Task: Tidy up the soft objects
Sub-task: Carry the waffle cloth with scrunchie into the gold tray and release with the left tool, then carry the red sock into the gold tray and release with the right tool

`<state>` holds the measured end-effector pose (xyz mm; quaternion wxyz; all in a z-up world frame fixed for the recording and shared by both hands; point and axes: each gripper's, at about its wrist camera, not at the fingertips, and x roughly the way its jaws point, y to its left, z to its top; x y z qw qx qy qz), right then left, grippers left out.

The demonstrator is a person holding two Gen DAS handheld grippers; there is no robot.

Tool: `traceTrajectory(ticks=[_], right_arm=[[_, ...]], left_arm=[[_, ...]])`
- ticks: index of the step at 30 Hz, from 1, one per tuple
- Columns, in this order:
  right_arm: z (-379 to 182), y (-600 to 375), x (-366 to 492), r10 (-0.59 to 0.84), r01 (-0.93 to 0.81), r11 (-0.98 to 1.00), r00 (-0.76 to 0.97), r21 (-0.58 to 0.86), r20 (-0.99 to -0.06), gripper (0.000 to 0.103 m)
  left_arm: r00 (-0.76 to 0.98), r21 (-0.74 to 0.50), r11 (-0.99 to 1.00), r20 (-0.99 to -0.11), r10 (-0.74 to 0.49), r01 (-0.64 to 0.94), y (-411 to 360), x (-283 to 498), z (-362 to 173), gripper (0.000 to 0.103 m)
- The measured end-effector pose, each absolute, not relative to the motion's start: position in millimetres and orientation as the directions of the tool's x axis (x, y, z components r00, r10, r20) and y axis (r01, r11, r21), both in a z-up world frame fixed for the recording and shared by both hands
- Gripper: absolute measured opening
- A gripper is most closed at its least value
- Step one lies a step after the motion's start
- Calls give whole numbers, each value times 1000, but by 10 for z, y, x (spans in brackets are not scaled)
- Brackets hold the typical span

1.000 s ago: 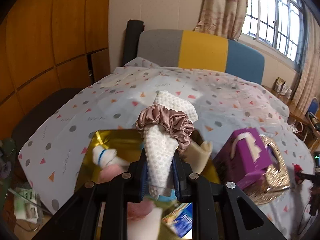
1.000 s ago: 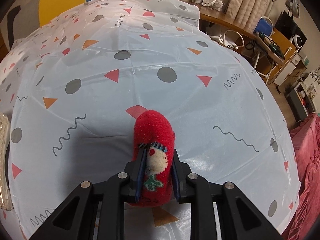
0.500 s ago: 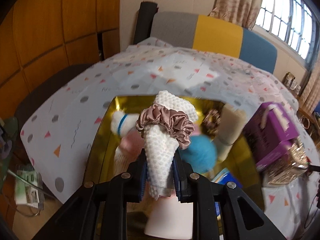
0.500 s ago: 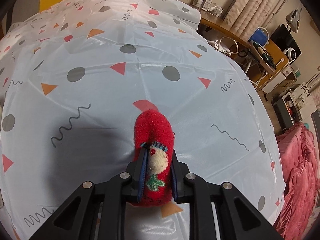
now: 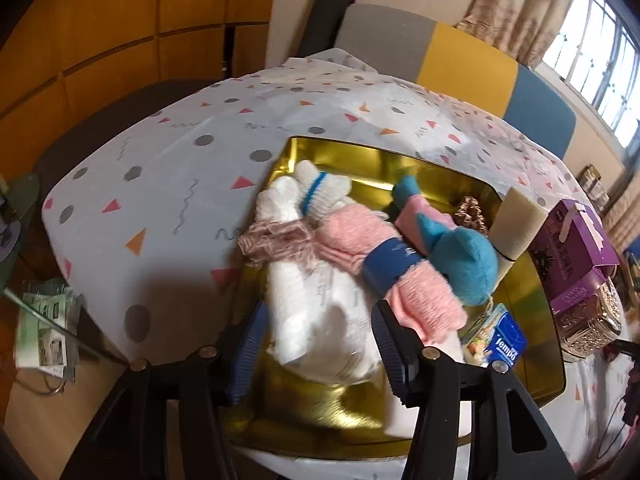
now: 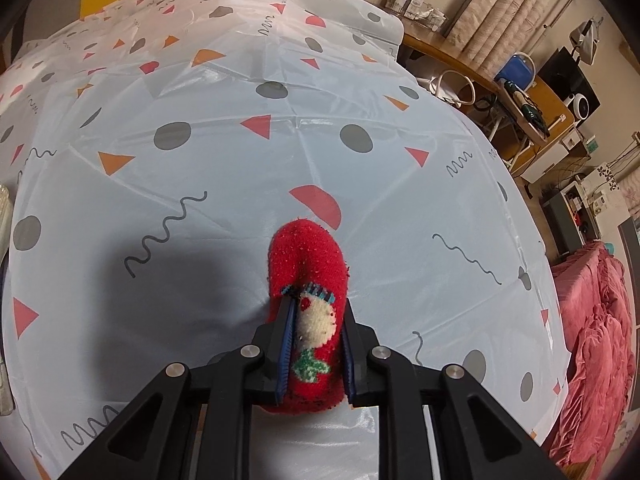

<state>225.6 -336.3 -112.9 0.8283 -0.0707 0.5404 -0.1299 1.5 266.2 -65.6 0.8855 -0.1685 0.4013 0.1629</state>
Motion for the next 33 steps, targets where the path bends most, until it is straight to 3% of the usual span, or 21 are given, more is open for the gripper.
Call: traceTrajectory(ticks=[8, 18, 33], right_arm=[[-1122, -3388, 2255, -279, 157, 959, 387, -235, -879, 19], [-1067, -3399, 2265, -184, 184, 976, 389, -120, -903, 19], [-779, -2942, 2366, -55, 110, 994, 471, -3, -880, 19]], left_arm=[[649, -176, 874, -737, 189, -454, 2676, -163, -514, 56], [707, -134, 920, -683, 183, -369, 2313, -105, -212, 82], [710, -118, 948, -691, 136, -297, 2047, -63, -212, 83]])
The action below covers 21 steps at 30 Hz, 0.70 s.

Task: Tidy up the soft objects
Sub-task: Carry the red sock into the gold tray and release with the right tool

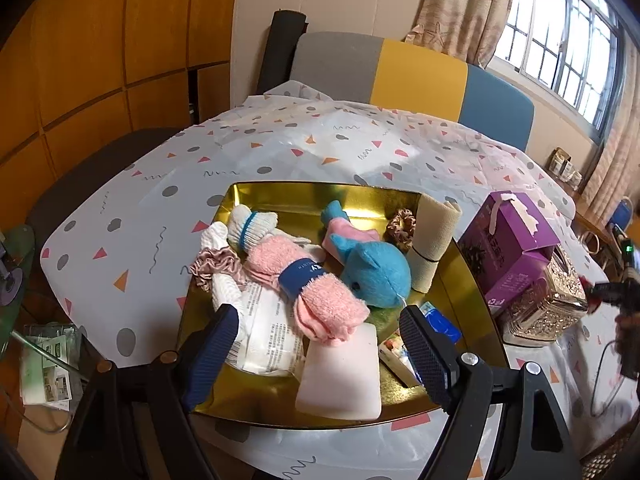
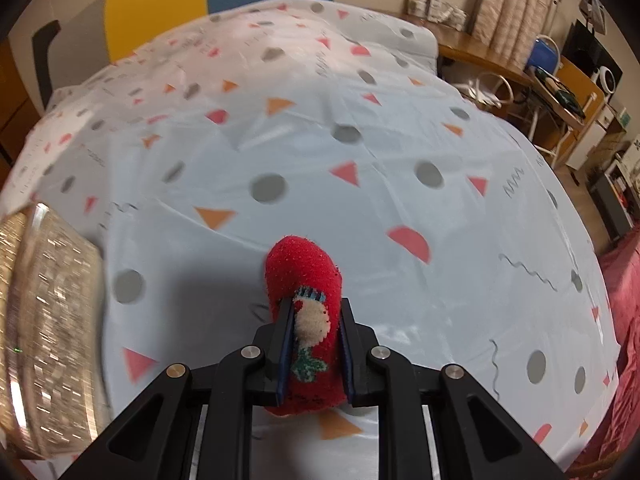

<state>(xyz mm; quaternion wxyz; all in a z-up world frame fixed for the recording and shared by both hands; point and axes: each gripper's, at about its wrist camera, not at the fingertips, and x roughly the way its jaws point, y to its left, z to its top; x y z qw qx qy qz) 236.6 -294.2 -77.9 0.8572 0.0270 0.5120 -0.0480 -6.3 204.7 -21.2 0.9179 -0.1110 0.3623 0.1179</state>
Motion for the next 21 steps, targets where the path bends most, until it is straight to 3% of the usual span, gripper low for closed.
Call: traceTrajectory(ticks=[11, 21], right_arm=[[-44, -2437, 2577, 61, -5, 997, 590, 72, -805, 19], [637, -1610, 2479, 236, -219, 969, 672, 115, -702, 19]], left_arm=[[700, -110, 954, -704, 123, -279, 1994, -45, -242, 84], [697, -106, 955, -706, 125, -278, 1981, -51, -253, 85]])
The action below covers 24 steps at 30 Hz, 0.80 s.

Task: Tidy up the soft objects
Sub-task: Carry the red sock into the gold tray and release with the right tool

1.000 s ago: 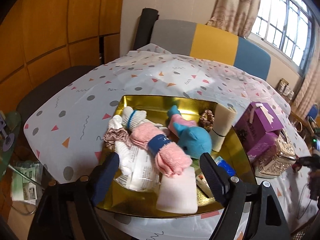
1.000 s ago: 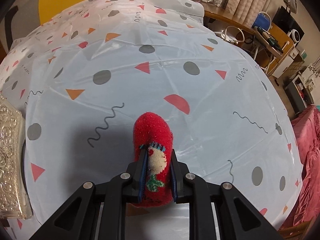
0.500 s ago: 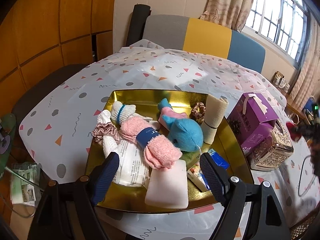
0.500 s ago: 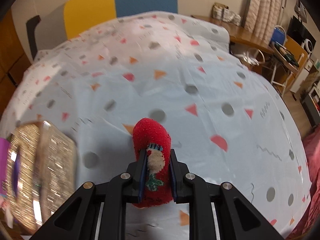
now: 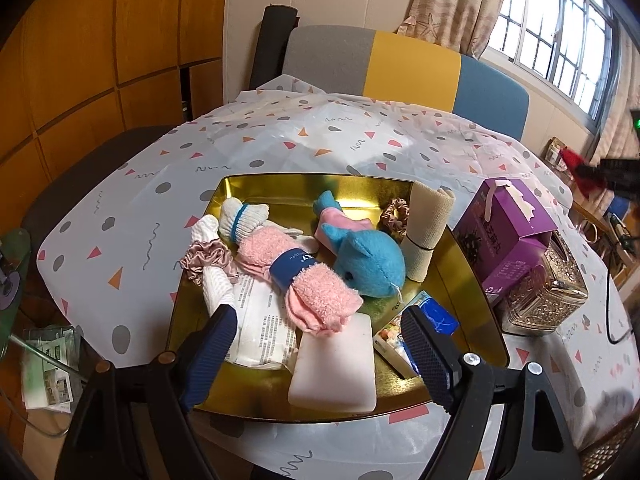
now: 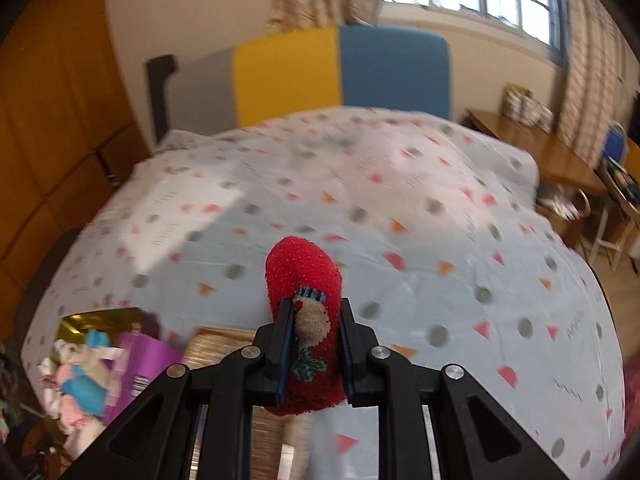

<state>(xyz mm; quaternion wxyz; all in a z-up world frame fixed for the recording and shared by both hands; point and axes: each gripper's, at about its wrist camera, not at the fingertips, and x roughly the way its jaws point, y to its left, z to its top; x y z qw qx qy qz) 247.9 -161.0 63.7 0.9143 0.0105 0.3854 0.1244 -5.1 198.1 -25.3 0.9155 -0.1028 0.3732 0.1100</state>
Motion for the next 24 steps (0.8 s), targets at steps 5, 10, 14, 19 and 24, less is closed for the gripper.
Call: traceTrajectory(ticks=[5, 10, 14, 19, 24], right_arm=[[875, -1173, 2306, 330, -334, 934, 676, 126, -659, 19], [1046, -745, 2045, 426, -453, 882, 656, 127, -623, 19], [1082, -391, 1809, 499, -548, 827, 611, 127, -614, 19], [966, 19, 1496, 562, -649, 750, 527, 126, -638, 19], [683, 370, 1238, 578, -712, 688, 420, 140, -700, 19]], left_arm=[[698, -109, 953, -704, 127, -284, 2005, -67, -249, 85], [698, -109, 951, -704, 132, -289, 2033, -77, -254, 86], [699, -111, 948, -702, 137, -297, 2061, -98, -251, 86], [701, -116, 943, -698, 145, -311, 2113, -119, -239, 86], [707, -114, 934, -686, 172, -339, 2180, -169, -211, 87]])
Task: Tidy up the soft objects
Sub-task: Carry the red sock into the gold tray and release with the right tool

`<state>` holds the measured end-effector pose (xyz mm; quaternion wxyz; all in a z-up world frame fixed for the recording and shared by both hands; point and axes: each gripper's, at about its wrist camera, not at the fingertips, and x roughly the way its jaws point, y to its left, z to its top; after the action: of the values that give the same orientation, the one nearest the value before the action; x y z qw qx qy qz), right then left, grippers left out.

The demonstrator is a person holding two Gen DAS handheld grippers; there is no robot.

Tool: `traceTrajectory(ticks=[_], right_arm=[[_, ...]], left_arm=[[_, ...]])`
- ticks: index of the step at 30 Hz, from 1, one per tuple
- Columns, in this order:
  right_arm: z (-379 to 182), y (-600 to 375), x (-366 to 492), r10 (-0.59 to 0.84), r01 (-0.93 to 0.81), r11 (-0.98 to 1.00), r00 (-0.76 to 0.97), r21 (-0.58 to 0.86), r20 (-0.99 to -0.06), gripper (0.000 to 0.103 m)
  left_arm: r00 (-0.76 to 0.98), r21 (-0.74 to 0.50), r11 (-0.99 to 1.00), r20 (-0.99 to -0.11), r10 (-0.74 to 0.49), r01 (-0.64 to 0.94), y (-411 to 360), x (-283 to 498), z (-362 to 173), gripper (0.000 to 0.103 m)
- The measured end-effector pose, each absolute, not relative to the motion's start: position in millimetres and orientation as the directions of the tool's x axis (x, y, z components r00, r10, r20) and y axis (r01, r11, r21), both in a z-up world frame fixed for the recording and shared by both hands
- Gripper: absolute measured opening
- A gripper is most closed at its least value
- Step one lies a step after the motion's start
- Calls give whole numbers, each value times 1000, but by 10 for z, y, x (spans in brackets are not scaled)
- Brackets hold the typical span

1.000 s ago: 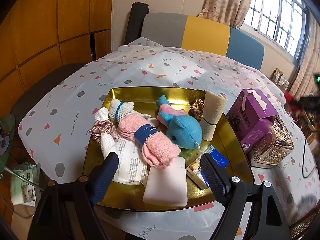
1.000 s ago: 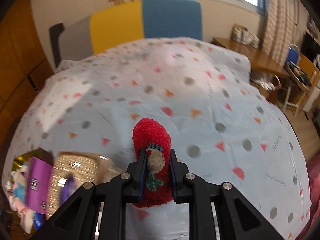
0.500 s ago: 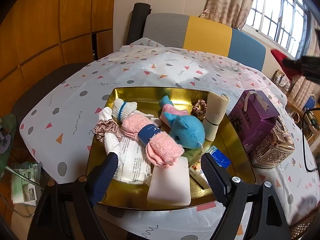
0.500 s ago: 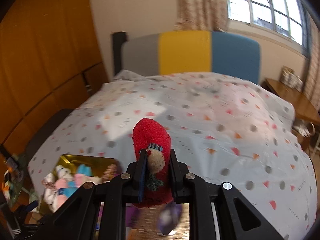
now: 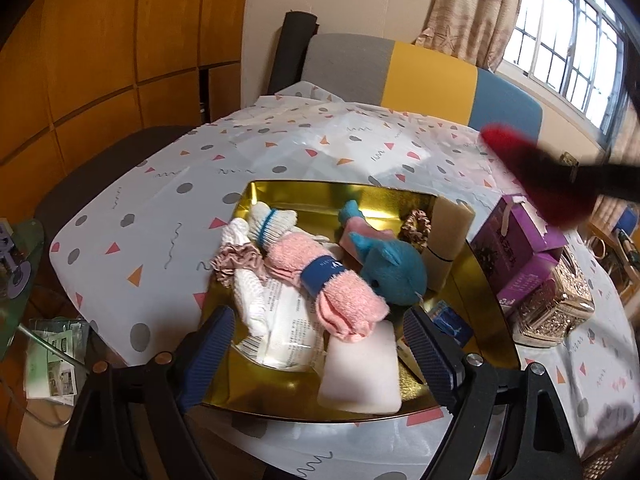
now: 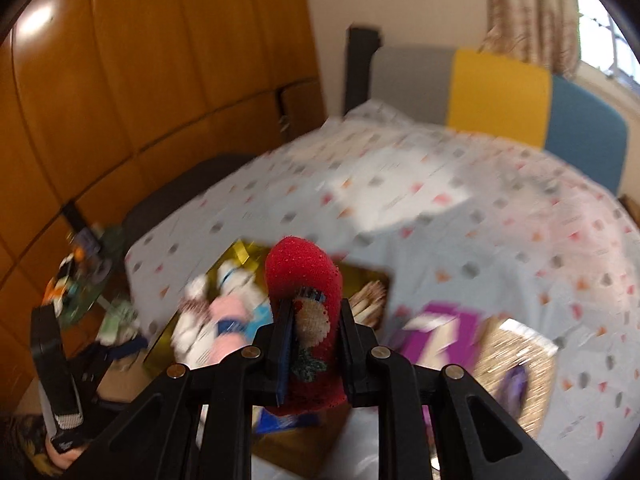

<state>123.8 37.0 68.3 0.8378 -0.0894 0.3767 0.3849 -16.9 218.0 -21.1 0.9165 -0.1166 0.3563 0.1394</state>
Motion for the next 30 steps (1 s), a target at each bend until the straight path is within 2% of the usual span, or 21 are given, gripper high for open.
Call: traceTrajectory(ticks=[8, 15, 17, 19, 23, 25, 30], right_arm=[[-39, 795, 1042, 525, -733, 657, 281, 174, -803, 19], [-542, 1019, 1076, 434, -712, 691, 268, 127, -860, 19], [-628, 1045, 1091, 417, -703, 702, 274, 115, -867, 26], [-670, 1043, 1097, 412, -694, 711, 282, 112, -867, 37], [-610, 1011, 1052, 423, -694, 714, 315, 98, -850, 52], [-501, 973, 982, 442, -699, 710, 343, 89, -829, 73], [-212, 800, 787, 465, -678, 734, 447, 50, -764, 74]], left_arm=[[708, -118, 917, -674, 208, -382, 2312, -229, -178, 89], [705, -108, 912, -672, 226, -395, 2337, -238, -172, 93], [704, -101, 910, -669, 236, -402, 2334, -245, -163, 93], [703, -94, 908, -666, 248, -409, 2339, -249, -148, 94], [704, -78, 902, -654, 276, -425, 2329, -259, -104, 100], [706, -74, 899, -648, 285, -431, 2315, -263, -81, 103], [719, -66, 894, -622, 310, -443, 2242, -292, 4, 103]])
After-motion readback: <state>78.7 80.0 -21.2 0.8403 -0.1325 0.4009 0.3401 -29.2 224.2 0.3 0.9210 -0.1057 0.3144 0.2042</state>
